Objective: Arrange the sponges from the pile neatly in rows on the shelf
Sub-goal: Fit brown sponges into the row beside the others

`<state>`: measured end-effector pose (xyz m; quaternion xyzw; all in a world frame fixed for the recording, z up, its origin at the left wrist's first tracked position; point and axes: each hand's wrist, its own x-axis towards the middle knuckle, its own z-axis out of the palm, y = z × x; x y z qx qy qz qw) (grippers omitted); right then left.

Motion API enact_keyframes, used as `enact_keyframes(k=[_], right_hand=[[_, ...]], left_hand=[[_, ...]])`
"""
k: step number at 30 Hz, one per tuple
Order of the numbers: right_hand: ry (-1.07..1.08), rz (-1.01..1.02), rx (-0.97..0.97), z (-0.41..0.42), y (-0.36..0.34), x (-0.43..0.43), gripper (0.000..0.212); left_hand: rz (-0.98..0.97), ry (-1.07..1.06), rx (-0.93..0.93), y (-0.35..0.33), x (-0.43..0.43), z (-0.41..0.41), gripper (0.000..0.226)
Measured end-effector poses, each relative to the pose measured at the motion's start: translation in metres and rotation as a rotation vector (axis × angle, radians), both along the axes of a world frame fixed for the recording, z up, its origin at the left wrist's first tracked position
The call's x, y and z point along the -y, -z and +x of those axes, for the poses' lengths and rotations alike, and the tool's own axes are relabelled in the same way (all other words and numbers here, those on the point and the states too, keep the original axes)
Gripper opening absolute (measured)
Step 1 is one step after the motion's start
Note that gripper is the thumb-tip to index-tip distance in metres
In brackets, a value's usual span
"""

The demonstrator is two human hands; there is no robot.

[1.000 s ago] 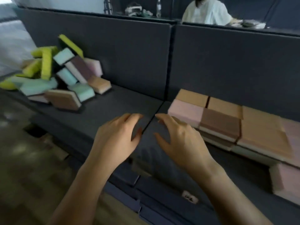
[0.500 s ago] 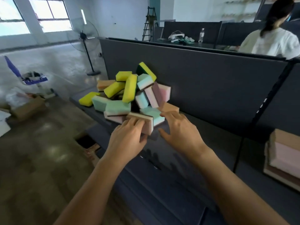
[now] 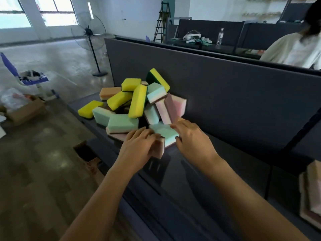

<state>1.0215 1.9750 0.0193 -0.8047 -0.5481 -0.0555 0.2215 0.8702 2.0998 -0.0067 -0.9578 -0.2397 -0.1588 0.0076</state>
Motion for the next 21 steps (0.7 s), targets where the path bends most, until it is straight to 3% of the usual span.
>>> enact_keyframes(k=[2,6,12,16,21], right_hand=[[-0.017,-0.022,-0.011,0.009,0.005,-0.011,0.039],[-0.033,-0.098,-0.048,0.014,0.013,-0.035,0.039],[0.071,-0.28,-0.077,0.009,0.039,-0.071,0.062],[0.152,-0.248,-0.076,0.001,0.042,-0.079,0.052],[0.202,-0.122,-0.19,-0.016,0.013,-0.023,0.06]], left_hand=[[-0.006,-0.012,0.047,-0.003,0.0,-0.001,0.05],[0.032,-0.049,0.104,-0.014,0.002,-0.016,0.052],[0.05,-0.071,0.095,-0.018,-0.003,-0.034,0.062],[0.055,-0.04,0.103,-0.018,-0.013,-0.041,0.063],[0.064,0.089,0.118,-0.023,-0.017,-0.039,0.06]])
